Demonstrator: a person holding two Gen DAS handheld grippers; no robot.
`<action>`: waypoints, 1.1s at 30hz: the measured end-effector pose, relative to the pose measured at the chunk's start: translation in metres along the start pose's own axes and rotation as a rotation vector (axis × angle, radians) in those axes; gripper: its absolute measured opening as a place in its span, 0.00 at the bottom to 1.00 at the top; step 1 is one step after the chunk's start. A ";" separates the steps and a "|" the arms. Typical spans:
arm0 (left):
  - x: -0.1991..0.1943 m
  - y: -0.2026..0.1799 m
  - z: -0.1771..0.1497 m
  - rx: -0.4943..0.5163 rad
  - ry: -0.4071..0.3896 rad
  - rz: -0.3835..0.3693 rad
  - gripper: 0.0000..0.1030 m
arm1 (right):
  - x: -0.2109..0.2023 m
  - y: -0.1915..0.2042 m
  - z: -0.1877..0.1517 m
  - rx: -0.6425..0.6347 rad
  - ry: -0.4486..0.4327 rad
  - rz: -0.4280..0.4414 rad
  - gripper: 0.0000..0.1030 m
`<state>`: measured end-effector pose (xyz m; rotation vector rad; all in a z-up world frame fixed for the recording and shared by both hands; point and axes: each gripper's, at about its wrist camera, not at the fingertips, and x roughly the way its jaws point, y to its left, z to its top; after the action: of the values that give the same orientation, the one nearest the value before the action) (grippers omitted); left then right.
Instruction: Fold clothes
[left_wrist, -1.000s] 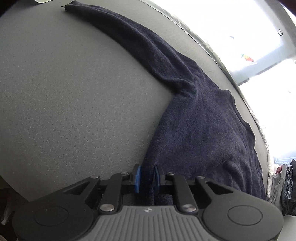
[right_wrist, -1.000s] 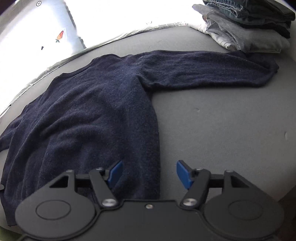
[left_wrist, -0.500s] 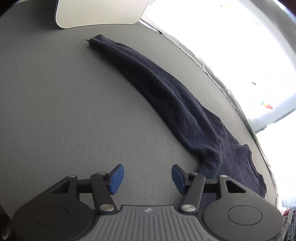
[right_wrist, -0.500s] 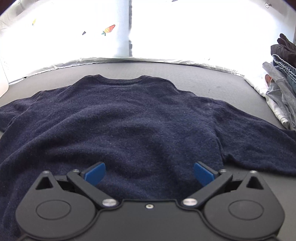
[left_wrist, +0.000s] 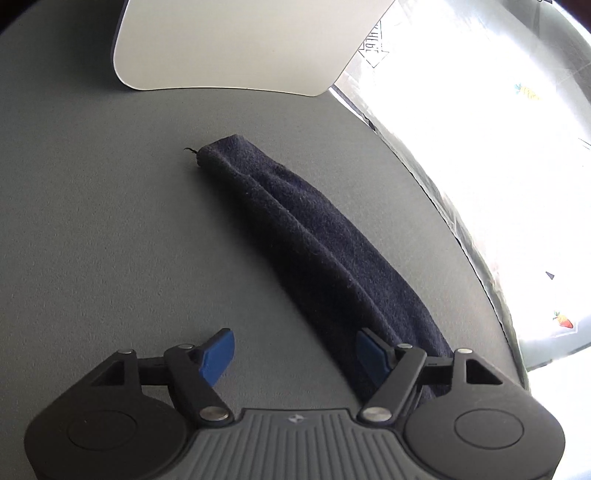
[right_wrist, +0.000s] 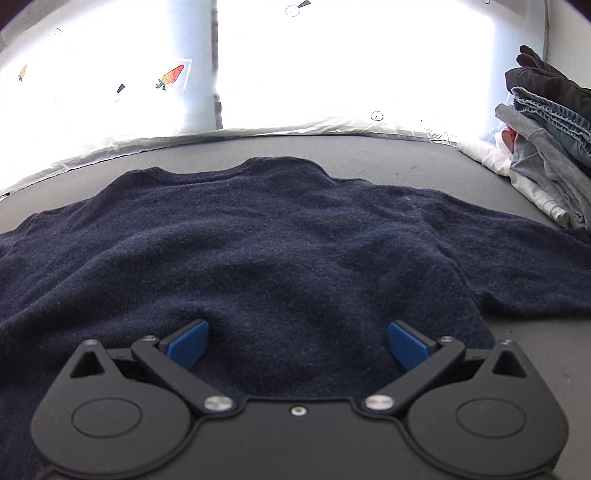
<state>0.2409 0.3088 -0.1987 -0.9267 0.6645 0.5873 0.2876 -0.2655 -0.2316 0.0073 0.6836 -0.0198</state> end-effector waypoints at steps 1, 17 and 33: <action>0.005 0.002 0.007 -0.012 -0.014 -0.007 0.72 | 0.000 0.000 0.000 0.001 0.000 -0.001 1.00; 0.027 -0.033 0.052 -0.053 -0.139 -0.186 0.10 | 0.002 0.003 0.002 0.023 0.002 -0.022 1.00; 0.043 -0.149 -0.076 0.357 0.441 -0.438 0.39 | 0.015 -0.001 0.041 0.049 0.262 0.006 0.97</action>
<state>0.3549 0.1795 -0.1848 -0.8319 0.8921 -0.1334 0.3250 -0.2672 -0.2095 0.0598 0.9452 -0.0303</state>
